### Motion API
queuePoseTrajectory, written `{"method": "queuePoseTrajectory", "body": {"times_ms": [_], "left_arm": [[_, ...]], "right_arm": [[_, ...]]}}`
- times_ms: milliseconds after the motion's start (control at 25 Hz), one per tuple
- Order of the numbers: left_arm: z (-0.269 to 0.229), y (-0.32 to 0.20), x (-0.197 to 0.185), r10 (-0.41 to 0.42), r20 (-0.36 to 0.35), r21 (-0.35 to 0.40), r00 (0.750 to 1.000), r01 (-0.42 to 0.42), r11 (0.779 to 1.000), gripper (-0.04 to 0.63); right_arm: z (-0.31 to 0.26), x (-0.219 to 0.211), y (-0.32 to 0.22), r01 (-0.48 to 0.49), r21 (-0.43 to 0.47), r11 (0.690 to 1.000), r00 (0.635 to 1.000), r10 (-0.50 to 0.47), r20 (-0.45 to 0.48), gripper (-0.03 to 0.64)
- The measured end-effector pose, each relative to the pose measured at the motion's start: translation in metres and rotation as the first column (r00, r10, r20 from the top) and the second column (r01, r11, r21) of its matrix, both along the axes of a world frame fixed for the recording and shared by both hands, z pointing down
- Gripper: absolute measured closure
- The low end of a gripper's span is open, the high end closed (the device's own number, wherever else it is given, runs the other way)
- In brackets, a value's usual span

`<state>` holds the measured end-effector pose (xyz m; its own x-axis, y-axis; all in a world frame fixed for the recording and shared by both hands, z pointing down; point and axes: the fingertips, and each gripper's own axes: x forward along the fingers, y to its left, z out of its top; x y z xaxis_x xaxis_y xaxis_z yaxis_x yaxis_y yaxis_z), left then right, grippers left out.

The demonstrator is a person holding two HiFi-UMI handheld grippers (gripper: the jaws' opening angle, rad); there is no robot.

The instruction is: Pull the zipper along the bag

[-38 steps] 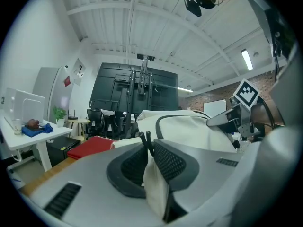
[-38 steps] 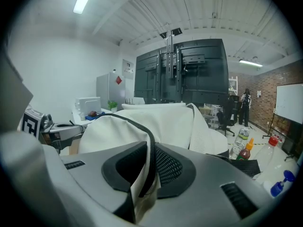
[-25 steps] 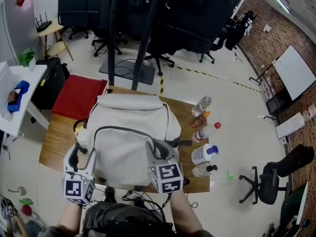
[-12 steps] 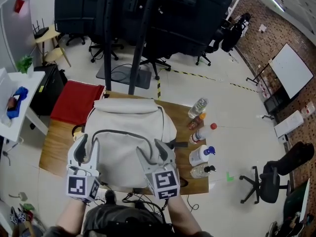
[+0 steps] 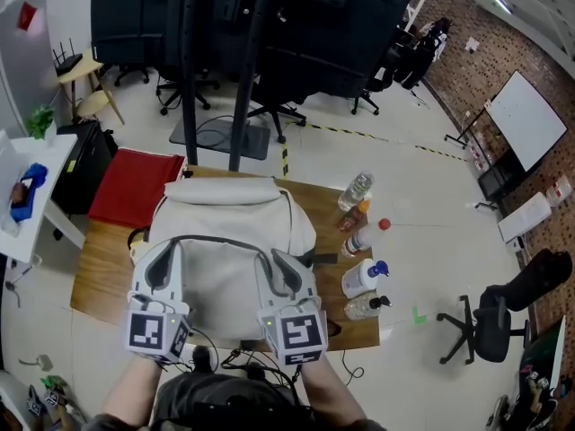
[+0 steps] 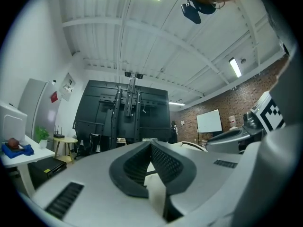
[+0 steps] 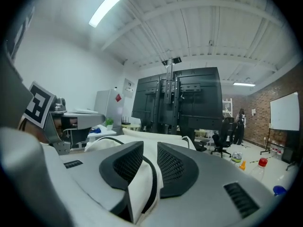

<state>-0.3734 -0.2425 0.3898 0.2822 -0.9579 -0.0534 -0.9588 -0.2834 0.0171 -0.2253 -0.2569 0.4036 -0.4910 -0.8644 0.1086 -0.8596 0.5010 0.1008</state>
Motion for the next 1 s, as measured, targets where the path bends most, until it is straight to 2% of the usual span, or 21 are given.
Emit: {"method": "queuePoseTrajectory", "body": {"times_ms": [160,280,640,1000], "left_arm": [[-0.001,-0.002,0.02,0.043,0.015,-0.003,0.999,-0.043,0.999,0.588],[0.001,-0.004,0.033,0.063,0.027,-0.024,0.998,-0.062,0.998,0.588],[0.007,-0.004,0.059,0.096,0.04,-0.02,0.995,-0.095,0.995,0.588],[0.022,-0.003,0.056,0.082,0.055,-0.039,0.995,-0.08,0.996,0.588]], "right_arm": [[-0.007,0.001,0.003,-0.016,0.028,0.999,1.0,0.015,0.028,0.562],[-0.01,-0.002,0.004,-0.016,0.044,0.999,0.999,0.014,0.037,0.586],[-0.004,-0.005,0.013,-0.007,0.067,0.998,1.0,0.005,0.024,0.589],[0.001,-0.001,0.013,-0.004,0.075,0.997,1.0,0.003,0.011,0.589]]}}
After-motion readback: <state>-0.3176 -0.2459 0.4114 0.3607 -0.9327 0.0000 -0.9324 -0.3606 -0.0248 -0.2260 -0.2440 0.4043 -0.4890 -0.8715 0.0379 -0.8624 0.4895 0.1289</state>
